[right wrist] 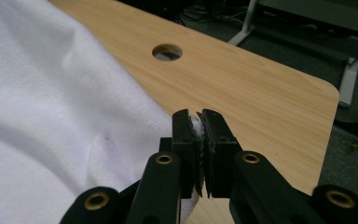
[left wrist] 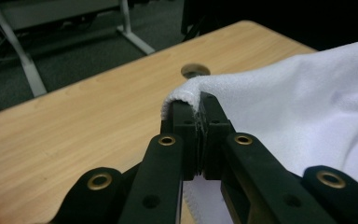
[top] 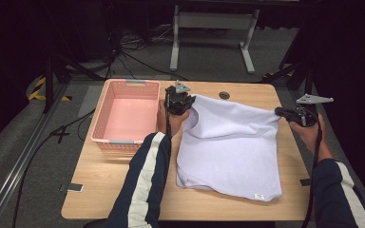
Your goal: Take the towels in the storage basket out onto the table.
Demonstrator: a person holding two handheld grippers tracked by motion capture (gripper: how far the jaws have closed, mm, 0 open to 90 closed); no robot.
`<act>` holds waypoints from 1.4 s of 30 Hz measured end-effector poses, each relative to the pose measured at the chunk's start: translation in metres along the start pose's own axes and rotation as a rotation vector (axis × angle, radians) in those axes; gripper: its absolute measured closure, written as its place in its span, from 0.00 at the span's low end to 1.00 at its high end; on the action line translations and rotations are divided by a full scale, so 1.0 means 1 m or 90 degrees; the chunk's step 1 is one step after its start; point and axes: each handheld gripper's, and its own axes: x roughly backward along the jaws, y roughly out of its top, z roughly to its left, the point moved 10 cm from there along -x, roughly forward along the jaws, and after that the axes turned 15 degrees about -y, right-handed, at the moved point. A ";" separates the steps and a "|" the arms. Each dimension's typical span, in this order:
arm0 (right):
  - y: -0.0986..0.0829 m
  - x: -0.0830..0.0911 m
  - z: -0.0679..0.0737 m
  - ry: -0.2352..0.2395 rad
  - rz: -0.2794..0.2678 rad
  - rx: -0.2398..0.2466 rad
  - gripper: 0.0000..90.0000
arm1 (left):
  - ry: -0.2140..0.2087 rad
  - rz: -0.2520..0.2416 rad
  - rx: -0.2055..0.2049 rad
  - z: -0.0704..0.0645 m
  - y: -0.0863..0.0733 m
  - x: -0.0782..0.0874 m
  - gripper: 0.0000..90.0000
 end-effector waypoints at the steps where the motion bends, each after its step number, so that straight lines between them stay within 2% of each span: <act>1: 0.001 0.003 -0.003 0.001 0.001 -0.009 0.93 | -0.013 0.005 0.019 0.000 -0.002 0.000 0.95; 4: -0.002 -0.004 -0.002 -0.016 0.017 0.005 0.93 | 0.000 0.019 0.013 0.002 -0.006 -0.005 0.91; 6: -0.004 -0.008 0.000 -0.018 0.027 0.011 0.93 | 0.008 0.049 0.005 0.005 -0.014 -0.017 0.93; 7: -0.008 -0.019 0.003 -0.029 0.041 0.015 0.93 | 0.016 0.060 0.002 0.008 -0.017 -0.022 0.94; 9: -0.009 -0.024 0.004 -0.030 0.046 0.012 0.93 | 0.019 0.065 0.005 0.014 -0.022 -0.033 0.95; 10: -0.011 -0.030 0.005 -0.028 0.056 0.012 0.93 | 0.041 0.076 0.011 0.020 -0.026 -0.039 0.95; 11: -0.015 -0.039 0.004 -0.043 0.068 0.019 0.92 | 0.052 0.070 0.014 0.025 -0.028 -0.044 0.96; 13: -0.018 -0.051 0.003 -0.047 0.083 0.005 0.91 | 0.055 0.086 0.029 0.034 -0.035 -0.051 0.96; 15: -0.021 -0.061 -0.001 -0.063 0.092 -0.006 0.85 | 0.061 0.088 0.040 0.040 -0.039 -0.056 0.97; 16: -0.023 -0.066 -0.003 -0.067 0.104 -0.022 0.82 | 0.059 0.091 0.039 0.042 -0.039 -0.059 0.96; 18: -0.023 -0.069 -0.007 -0.081 0.105 -0.028 0.74 | 0.058 0.089 0.036 0.042 -0.038 -0.061 0.96; 19: -0.023 -0.069 -0.007 -0.081 0.105 -0.028 0.74 | 0.059 0.095 0.033 0.043 -0.039 -0.062 0.96; 20: -0.022 -0.069 -0.010 -0.085 0.105 -0.043 0.71 | 0.054 0.091 0.042 0.043 -0.038 -0.063 0.95; 22: -0.023 -0.068 -0.011 -0.067 0.109 -0.065 0.67 | 0.058 0.089 0.053 0.045 -0.040 -0.065 0.92; 23: -0.026 -0.068 -0.012 -0.063 0.119 -0.063 0.63 | 0.054 0.093 0.054 0.045 -0.041 -0.066 0.87; 24: -0.030 -0.068 -0.012 -0.051 0.132 -0.070 0.60 | 0.055 0.090 0.054 0.045 -0.041 -0.067 0.88; 25: -0.032 -0.068 -0.012 -0.051 0.141 -0.077 0.57 | 0.054 0.091 0.056 0.046 -0.043 -0.068 0.89; 27: -0.038 -0.069 -0.013 -0.045 0.154 -0.103 0.52 | 0.050 0.107 0.061 0.048 -0.047 -0.072 0.82; 28: -0.040 -0.071 -0.014 -0.042 0.160 -0.116 0.52 | 0.040 0.105 0.065 0.048 -0.047 -0.074 0.78; 29: -0.044 -0.073 -0.013 -0.038 0.169 -0.116 0.52 | 0.033 0.105 0.072 0.048 -0.049 -0.075 0.73; 30: -0.046 -0.074 -0.011 -0.033 0.178 -0.115 0.51 | 0.031 0.116 0.085 0.049 -0.052 -0.078 0.68; 31: -0.048 -0.076 -0.010 -0.028 0.184 -0.113 0.53 | 0.014 0.125 0.110 0.048 -0.057 -0.082 0.61; 32: -0.049 -0.077 -0.008 -0.022 0.188 -0.124 0.58 | -0.015 0.159 0.137 0.047 -0.067 -0.087 0.52; 33: -0.049 -0.078 -0.004 -0.003 0.190 -0.129 0.59 | -0.002 0.168 0.136 0.049 -0.071 -0.090 0.47; 34: -0.049 -0.078 -0.001 0.005 0.193 -0.125 0.63 | -0.002 0.158 0.141 0.050 -0.071 -0.090 0.49; 35: -0.047 -0.076 0.001 0.006 0.190 -0.111 0.76 | -0.003 0.157 0.145 0.051 -0.071 -0.089 0.52; 36: -0.045 -0.074 0.004 0.020 0.185 -0.104 0.82 | 0.003 0.156 0.145 0.052 -0.070 -0.089 0.58; 37: -0.044 -0.074 0.004 0.017 0.186 -0.092 0.88 | 0.003 0.161 0.142 0.053 -0.070 -0.089 0.63; 38: -0.042 -0.073 0.004 0.006 0.186 -0.079 0.90 | 0.011 0.163 0.130 0.056 -0.069 -0.087 0.73; 39: -0.040 -0.072 0.005 0.003 0.182 -0.073 0.91 | 0.025 0.158 0.130 0.057 -0.068 -0.086 0.83; 40: -0.037 -0.071 0.005 0.002 0.176 -0.069 0.92 | 0.040 0.147 0.130 0.060 -0.065 -0.084 0.88; 41: -0.033 -0.069 0.003 -0.012 0.166 -0.064 0.92 | 0.046 0.142 0.122 0.062 -0.062 -0.082 0.91; 42: -0.030 -0.069 0.001 -0.020 0.156 -0.065 0.92 | 0.055 0.119 0.115 0.064 -0.055 -0.078 0.92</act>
